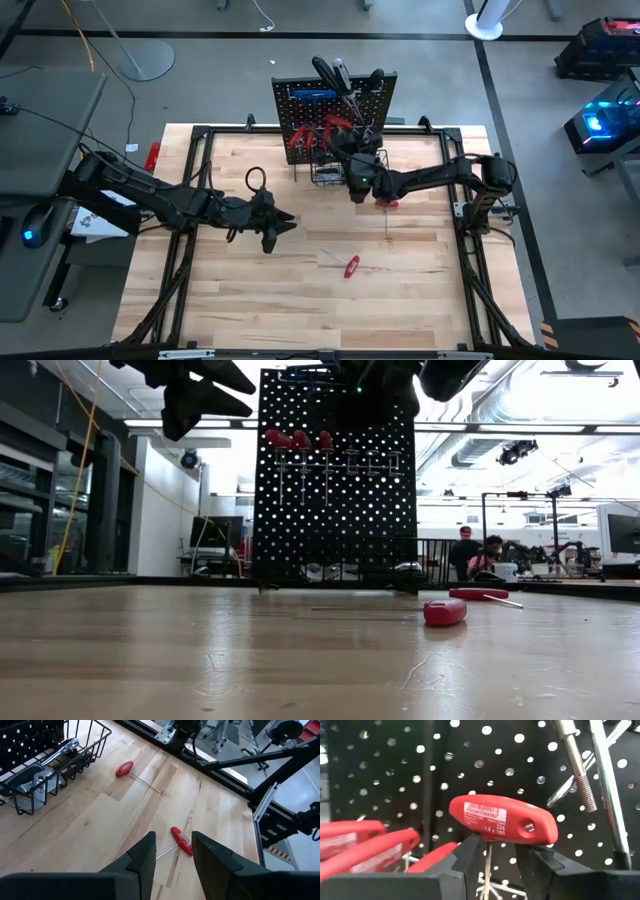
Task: Hang tools onto peg board
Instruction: Hang the red allen wrench on the pegboard
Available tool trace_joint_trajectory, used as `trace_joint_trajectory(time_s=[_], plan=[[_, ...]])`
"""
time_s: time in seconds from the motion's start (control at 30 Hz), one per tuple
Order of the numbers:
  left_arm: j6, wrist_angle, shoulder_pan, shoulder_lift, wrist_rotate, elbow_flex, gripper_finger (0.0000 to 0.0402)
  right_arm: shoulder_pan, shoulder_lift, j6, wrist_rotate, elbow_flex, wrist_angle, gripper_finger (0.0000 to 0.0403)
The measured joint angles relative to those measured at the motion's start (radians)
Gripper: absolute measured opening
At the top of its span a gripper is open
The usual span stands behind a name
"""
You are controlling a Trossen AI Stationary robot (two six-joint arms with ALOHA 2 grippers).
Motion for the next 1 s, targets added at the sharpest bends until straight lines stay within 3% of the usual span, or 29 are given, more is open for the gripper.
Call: trace_joint_trajectory(time_s=[0.27, 0.47, 1.0], plan=[[0.0, -0.002, -0.005, 0.0, -0.005, 0.0, 0.012, -0.007, 0.0, -0.033, -0.012, 0.0, 0.074, 0.0115], [0.014, -0.002, -0.005, 0.0, -0.004, 0.0, 0.012, -0.027, 0.0, -0.063, -0.106, 0.0, 0.146, 0.0115], [0.127, -0.007, -0.037, 0.0, -0.017, 0.0, 0.012, -0.052, -0.001, -0.052, -0.159, -0.024, 0.083, 0.0115]])
